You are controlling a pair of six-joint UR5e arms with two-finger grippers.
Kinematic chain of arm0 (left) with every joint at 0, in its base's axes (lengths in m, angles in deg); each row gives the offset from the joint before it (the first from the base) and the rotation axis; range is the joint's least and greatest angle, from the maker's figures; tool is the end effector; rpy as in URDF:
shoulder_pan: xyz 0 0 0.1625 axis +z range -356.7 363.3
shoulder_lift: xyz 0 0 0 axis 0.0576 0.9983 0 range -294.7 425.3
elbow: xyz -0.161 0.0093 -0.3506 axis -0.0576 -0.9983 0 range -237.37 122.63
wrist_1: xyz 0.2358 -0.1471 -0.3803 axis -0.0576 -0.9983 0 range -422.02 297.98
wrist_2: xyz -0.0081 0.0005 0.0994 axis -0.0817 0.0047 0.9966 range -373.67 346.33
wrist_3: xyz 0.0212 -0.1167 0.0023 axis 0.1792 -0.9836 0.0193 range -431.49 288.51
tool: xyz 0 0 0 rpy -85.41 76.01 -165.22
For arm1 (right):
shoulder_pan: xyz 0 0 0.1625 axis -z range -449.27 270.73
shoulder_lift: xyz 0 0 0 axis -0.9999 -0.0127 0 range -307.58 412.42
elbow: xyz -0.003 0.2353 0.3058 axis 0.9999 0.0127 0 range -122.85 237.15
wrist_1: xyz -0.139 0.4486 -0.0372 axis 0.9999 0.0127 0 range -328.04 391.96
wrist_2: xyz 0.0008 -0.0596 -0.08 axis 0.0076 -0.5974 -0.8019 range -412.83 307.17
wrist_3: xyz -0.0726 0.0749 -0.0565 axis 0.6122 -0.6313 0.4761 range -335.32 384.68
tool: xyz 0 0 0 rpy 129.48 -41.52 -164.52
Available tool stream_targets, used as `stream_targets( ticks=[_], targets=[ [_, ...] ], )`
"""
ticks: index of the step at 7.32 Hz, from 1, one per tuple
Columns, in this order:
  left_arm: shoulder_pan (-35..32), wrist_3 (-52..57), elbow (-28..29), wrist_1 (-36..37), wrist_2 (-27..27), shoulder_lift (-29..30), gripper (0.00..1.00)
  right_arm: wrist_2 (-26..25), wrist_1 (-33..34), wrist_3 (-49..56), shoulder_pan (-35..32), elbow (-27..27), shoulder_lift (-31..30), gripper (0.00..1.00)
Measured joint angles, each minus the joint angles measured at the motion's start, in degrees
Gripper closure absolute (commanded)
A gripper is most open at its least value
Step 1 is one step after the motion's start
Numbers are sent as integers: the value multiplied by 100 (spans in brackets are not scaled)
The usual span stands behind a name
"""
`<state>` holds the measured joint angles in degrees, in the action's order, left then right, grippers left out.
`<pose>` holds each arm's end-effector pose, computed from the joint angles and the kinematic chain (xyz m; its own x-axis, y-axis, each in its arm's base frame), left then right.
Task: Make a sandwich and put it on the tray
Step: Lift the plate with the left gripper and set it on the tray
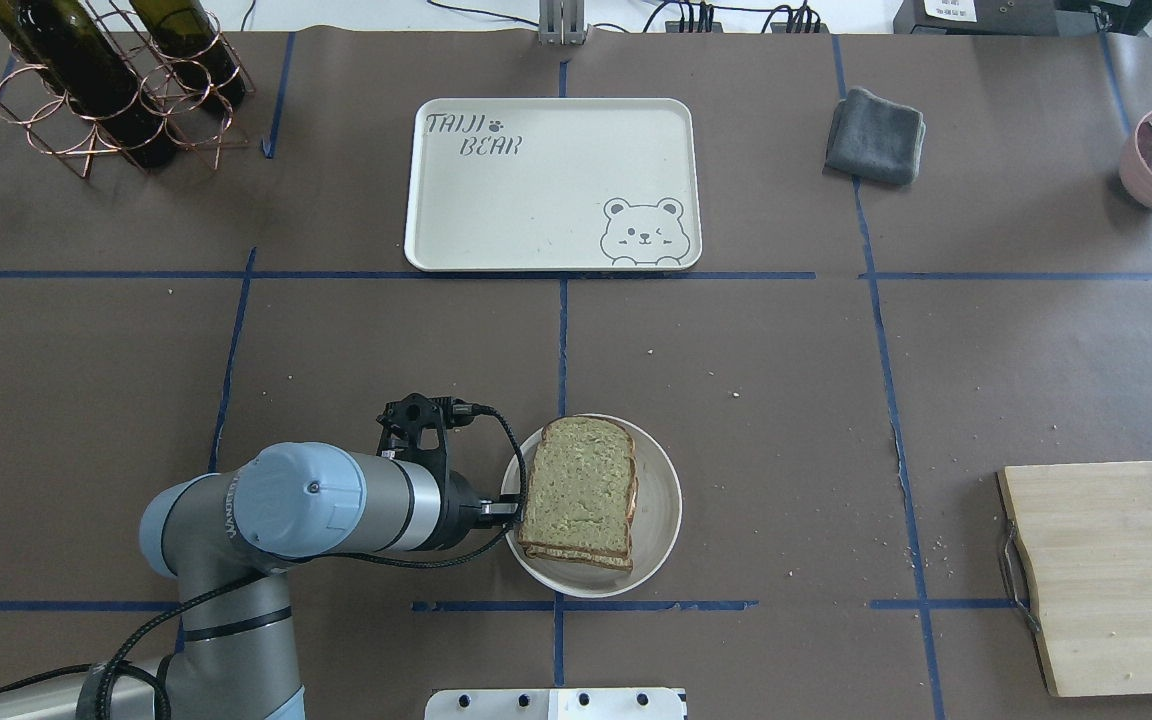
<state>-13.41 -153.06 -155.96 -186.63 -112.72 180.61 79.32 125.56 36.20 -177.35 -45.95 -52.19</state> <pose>0.6236 -0.3068 0.2095 0.3683 0.0406 -0.9288 0.0908 0.9927 0.0794 0.0386 -0.4475 0.6443 0.7213 -0.1645 0.6728 0.1811 0.9824 0.0460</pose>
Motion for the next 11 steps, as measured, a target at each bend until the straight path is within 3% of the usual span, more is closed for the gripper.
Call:
stream_targets(
  ticks=[1, 6, 9, 11],
  targets=[
    [0, 0, 3, 2, 0, 26, 100, 0, 0, 0, -2, 3, -3, 0],
    [-109, -872, -64, -10, -10, 47, 100, -1, 0, 6, 1, 81, -7, 0],
    [-563, -2072, -111, -20, -59, 101, 100, -4, 0, 18, 1, 137, -12, 0],
    [-1022, -2209, -32, 15, -315, 171, 100, -5, -31, 25, 1, 171, -18, 0]
  ],
)
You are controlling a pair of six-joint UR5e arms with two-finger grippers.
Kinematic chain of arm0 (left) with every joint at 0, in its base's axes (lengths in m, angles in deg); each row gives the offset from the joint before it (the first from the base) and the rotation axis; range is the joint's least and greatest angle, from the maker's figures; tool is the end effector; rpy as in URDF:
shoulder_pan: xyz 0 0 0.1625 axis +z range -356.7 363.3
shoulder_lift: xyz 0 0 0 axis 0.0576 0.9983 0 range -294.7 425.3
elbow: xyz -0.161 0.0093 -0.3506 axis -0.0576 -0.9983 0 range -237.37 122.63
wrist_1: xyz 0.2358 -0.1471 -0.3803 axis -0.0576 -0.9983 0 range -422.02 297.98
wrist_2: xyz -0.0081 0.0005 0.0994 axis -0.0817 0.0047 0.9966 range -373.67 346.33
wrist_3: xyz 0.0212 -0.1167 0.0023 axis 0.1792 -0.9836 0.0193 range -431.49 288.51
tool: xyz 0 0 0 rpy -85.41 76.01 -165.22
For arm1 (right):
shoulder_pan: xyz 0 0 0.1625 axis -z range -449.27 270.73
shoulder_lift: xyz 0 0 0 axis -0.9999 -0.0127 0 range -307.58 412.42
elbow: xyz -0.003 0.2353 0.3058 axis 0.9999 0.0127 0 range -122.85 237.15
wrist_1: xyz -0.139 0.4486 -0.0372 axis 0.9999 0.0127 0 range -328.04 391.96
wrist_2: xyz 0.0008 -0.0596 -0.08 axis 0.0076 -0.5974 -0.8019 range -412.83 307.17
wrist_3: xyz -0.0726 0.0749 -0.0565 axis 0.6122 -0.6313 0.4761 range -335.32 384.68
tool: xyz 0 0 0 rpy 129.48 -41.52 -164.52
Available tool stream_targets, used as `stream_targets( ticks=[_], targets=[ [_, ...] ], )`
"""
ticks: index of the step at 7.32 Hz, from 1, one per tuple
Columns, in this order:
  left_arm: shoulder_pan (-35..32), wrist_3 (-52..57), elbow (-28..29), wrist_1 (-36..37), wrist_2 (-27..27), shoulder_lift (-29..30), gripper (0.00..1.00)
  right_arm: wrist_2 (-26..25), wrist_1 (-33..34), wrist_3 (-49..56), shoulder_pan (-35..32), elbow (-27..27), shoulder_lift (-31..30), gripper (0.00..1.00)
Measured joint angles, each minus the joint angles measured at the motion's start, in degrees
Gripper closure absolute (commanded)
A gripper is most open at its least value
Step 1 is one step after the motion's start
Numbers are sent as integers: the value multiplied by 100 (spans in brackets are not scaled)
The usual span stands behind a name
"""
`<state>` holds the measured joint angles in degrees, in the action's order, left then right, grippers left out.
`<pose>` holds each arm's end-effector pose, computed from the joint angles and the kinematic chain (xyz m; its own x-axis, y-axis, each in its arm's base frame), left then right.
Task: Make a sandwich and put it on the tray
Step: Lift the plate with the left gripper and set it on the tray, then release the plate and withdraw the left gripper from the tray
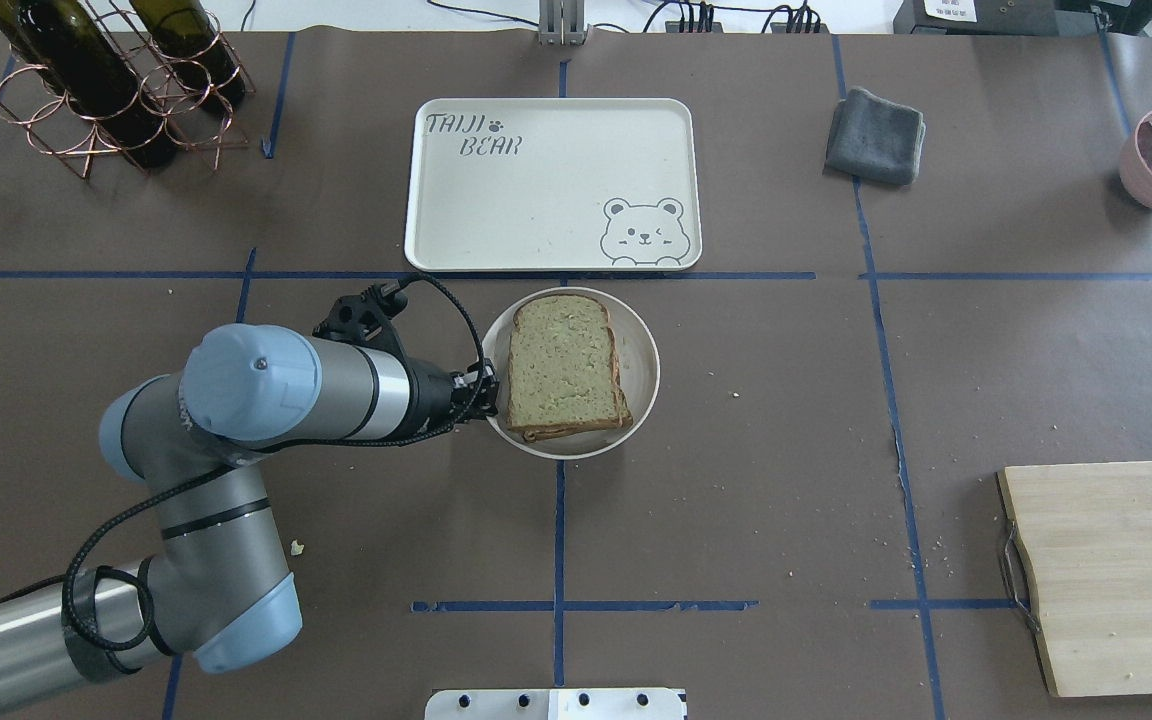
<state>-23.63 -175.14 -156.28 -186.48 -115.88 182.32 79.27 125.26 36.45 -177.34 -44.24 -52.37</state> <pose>0.5607 -0.4061 0.1861 0.2283 -0.3747 -0.8986 0.3282 0.8986 -0.2913 0.0388 -0.4429 0.6615 0.7217 -0.1503 0.6757 0.1846 0.9826 0.0214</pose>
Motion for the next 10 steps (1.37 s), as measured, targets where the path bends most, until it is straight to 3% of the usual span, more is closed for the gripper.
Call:
stream_targets(
  ticks=[2, 5, 7, 8, 9, 10],
  targets=[
    [-566, 79, 642, 30, -358, 478, 100, 0, -306, 0, 0, 215, -5, 0],
    [-1358, 682, 2586, -60, -760, 1771, 100, 15, -974, -28, -1, 658, -1, 0],
    [-1615, 872, 3874, -583, -842, 2433, 100, 25, -1055, -32, -8, 697, 8, 0],
    [-1661, 936, 4340, -828, -849, 2623, 80, 24, -1060, -35, -8, 706, 9, 0],
    [-1676, 1041, 4617, -972, -852, 2741, 68, 21, -1063, -39, -8, 711, 10, 0],
    [-1684, 1226, 4733, -1035, -853, 2794, 1, 19, -1062, -42, -9, 714, 11, 0]
  ],
)
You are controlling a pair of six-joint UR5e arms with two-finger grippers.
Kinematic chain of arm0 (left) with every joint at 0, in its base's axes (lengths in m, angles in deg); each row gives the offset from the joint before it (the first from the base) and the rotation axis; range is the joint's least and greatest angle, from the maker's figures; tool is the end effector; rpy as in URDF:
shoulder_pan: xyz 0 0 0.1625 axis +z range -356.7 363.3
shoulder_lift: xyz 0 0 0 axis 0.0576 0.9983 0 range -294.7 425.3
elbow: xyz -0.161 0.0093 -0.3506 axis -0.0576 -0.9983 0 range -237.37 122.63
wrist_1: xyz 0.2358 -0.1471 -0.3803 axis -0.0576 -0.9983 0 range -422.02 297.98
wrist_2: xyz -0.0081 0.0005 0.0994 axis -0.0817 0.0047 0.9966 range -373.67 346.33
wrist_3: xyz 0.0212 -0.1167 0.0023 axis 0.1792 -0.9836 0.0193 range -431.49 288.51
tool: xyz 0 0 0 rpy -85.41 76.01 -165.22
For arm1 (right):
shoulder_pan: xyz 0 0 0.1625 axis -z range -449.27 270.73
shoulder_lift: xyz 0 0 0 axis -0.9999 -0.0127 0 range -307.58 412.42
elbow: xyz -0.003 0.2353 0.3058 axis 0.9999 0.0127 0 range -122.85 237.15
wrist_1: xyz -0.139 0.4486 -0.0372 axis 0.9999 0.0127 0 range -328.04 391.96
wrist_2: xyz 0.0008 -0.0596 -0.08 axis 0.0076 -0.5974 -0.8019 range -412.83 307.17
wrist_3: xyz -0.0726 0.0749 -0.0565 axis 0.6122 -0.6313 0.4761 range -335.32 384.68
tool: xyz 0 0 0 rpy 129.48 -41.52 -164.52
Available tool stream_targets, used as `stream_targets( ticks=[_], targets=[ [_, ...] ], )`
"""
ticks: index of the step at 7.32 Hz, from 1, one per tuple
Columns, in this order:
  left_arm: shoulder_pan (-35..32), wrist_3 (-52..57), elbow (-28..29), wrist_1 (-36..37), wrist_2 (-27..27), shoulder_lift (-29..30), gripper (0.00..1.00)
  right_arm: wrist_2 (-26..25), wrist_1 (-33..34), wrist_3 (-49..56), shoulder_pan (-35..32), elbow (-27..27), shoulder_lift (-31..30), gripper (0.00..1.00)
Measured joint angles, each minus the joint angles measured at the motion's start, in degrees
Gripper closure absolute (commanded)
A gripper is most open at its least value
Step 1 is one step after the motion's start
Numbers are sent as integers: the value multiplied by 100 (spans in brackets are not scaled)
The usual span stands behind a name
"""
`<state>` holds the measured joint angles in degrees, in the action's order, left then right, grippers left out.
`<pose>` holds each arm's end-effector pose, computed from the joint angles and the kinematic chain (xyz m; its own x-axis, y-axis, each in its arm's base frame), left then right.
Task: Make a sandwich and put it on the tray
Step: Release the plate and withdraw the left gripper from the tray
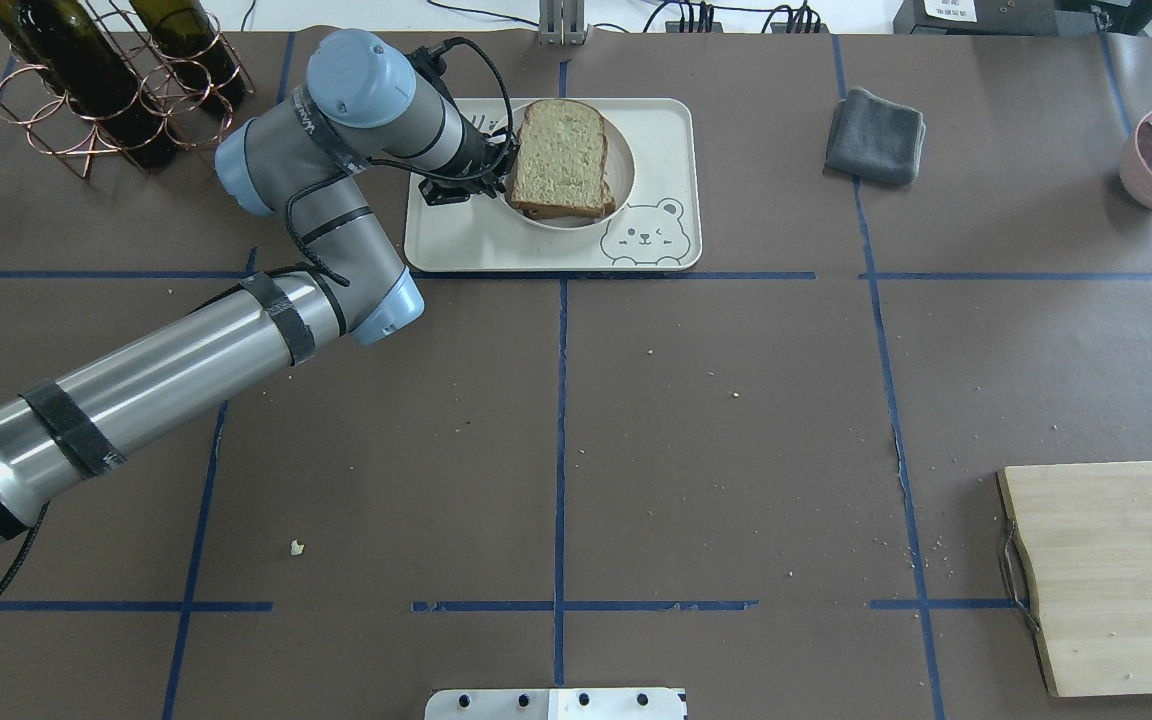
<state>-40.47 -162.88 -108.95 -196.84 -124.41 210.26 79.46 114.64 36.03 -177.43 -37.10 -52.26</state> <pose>0.5826 -0.6844 0.2211 0.3359 -0.3531 -0.8732 0.4308 0.8820 -0.1910 0.0392 -0.4429 0.7106 0.7197 -0.1838 0.6695 0.1772 0.9810 0.0789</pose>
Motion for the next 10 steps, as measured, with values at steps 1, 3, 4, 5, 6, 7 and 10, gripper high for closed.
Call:
stream_targets(
  ticks=[1, 3, 4, 5, 6, 7, 10],
  targets=[
    [-16, 356, 24, -26, 0, 17, 0, -1, 2, -1, 0, 2, 0, 0],
    [-192, 1282, -274, 104, -140, -57, 0, 2, 2, -1, 3, 3, 0, 0],
    [-340, 1482, -731, 446, -357, -245, 0, 16, 2, -1, 2, 3, 1, 0],
    [-464, 1695, -1458, 1040, -498, -554, 0, 25, 2, -1, 3, 3, 3, 0],
    [-565, 2014, -2326, 1721, -584, -956, 0, 18, 1, -1, 3, 0, 13, 0],
    [-665, 2439, -3186, 2237, -647, -1459, 0, 2, -3, -1, 4, -19, 30, 0],
    [-1315, 4402, -4735, 2669, -738, -3176, 0, -5, 36, -67, 5, -311, 53, 0]
  ],
)
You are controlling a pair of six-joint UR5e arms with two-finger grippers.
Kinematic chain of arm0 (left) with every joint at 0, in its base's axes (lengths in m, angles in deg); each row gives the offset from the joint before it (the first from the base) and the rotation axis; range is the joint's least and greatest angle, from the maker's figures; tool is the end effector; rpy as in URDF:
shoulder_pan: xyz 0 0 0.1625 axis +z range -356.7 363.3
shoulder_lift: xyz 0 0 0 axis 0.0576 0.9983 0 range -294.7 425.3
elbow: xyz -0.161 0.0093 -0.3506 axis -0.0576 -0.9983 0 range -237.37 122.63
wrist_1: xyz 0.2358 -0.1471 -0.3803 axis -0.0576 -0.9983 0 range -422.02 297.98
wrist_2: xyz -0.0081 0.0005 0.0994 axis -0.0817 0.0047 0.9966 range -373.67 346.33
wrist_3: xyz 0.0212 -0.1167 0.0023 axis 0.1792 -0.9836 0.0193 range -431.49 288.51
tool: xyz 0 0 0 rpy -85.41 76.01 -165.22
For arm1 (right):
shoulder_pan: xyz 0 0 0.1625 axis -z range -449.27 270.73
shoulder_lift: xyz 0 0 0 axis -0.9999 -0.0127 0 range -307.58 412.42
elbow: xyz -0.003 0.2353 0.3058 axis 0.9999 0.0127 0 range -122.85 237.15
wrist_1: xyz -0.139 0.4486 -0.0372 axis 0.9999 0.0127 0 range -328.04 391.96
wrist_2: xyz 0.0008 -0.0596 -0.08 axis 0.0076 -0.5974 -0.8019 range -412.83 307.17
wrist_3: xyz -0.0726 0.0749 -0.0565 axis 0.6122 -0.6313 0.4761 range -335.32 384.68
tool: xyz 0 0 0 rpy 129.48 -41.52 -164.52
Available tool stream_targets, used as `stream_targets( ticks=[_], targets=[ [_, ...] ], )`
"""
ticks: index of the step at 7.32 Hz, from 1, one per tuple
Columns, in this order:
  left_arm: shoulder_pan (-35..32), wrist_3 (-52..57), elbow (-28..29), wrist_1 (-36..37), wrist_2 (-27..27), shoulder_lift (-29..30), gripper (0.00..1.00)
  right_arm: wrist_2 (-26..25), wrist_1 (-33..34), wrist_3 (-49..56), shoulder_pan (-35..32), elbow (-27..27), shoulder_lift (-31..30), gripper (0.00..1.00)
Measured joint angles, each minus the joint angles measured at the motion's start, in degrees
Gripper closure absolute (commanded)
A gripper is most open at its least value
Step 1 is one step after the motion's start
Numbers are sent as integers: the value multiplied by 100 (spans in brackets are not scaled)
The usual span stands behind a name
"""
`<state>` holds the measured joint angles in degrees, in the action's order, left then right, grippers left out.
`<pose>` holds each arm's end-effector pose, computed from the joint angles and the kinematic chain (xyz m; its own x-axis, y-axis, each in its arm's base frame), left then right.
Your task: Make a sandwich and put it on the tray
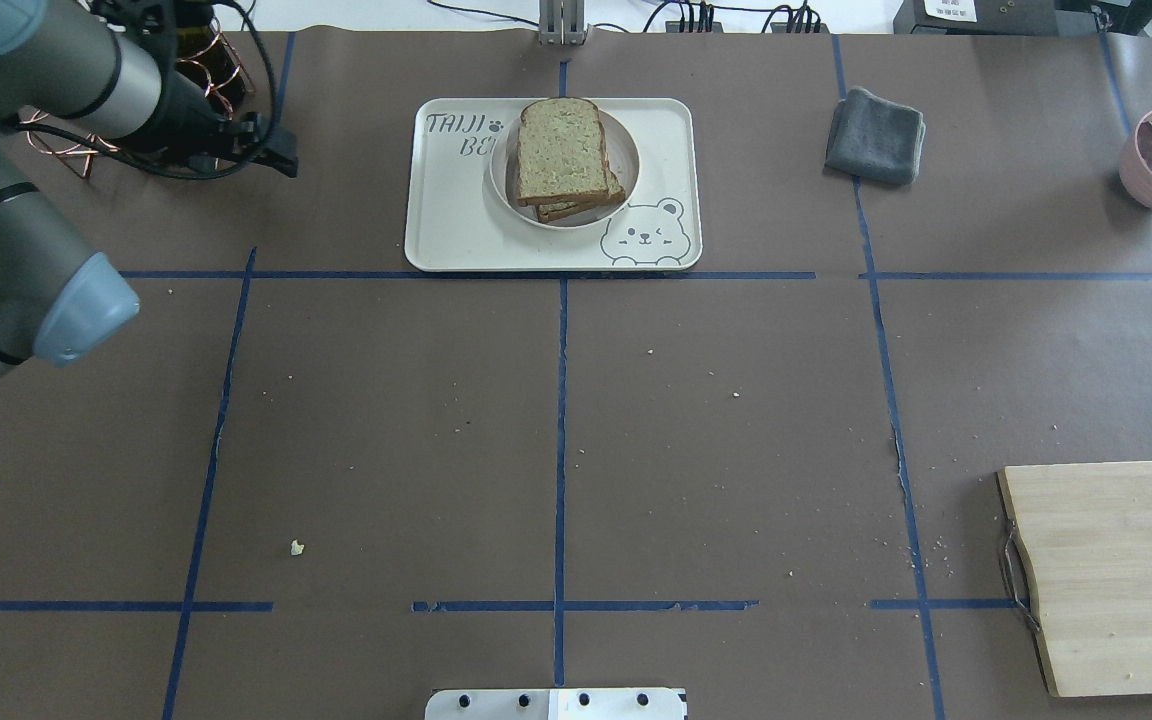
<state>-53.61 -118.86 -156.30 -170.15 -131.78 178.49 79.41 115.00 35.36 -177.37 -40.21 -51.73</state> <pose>0.3058 -0.6109 0.2672 0.6235 0.1374 -0.7697 0.1618 0.9404 0.2990 0.0384 -0.4559 0.6776 0.7209 -0.2112 0.6601 0.1697 0.9772 0.1273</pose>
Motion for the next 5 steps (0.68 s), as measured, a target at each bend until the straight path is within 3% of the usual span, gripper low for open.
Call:
stream_targets(
  ticks=[5],
  targets=[
    [-2439, 3622, -169, 119, -1138, -2209, 0, 78, 31, -780, 3, -514, -2, 0]
  ],
)
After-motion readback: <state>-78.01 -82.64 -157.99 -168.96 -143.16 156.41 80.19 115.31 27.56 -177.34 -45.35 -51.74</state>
